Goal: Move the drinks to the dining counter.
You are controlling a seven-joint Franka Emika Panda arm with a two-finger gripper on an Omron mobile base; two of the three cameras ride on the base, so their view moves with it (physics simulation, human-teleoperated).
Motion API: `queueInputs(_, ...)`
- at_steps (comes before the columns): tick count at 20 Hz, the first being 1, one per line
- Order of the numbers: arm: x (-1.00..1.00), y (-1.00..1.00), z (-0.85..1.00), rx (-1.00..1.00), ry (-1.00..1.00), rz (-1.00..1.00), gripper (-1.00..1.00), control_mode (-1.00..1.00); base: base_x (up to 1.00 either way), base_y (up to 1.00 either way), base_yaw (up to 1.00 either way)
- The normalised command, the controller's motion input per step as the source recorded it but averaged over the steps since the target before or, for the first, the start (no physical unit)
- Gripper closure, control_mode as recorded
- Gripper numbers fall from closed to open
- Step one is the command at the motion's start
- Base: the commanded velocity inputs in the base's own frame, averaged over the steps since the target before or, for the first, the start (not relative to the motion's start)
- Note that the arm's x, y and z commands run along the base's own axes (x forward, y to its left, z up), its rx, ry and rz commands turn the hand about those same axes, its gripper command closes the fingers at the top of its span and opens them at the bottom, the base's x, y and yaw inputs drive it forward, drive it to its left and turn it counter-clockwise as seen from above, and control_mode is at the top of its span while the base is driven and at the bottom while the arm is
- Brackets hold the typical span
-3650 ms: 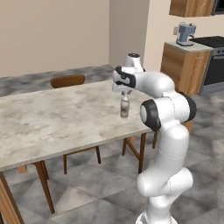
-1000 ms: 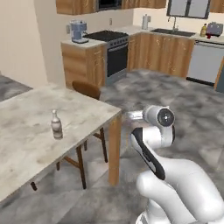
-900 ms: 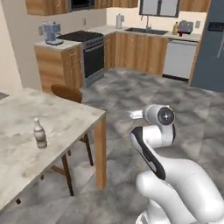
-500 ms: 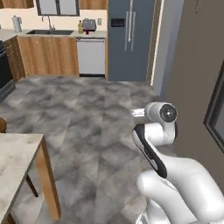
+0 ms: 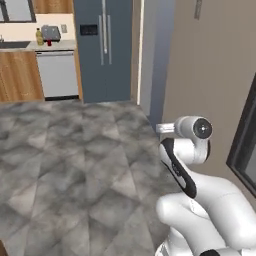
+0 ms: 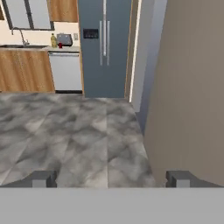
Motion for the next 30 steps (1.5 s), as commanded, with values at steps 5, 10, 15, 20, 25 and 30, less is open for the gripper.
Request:
queueInputs(5,0.00,0.00,0.00,0.00,0.00,0.00,-1.00,1.00,1.00,0.52,-0.27)
queueInputs(10,0.00,0.00,0.00,0.00,0.00,0.00,-1.00,1.00,1.00,0.99,-0.11)
queueInputs(15,0.00,0.00,0.00,0.00,0.00,0.00,-1.00,1.00,1.00,1.00,-0.14)
queueInputs(20,0.00,0.00,0.00,0.00,0.00,0.00,-1.00,1.00,1.00,1.00,-0.15)
queueInputs(25,0.00,0.00,0.00,0.00,0.00,0.00,-1.00,1.00,1.00,1.00,-0.14)
queueInputs(30,0.00,0.00,0.00,0.00,0.00,0.00,-1.00,1.00,1.00,1.00,-0.09)
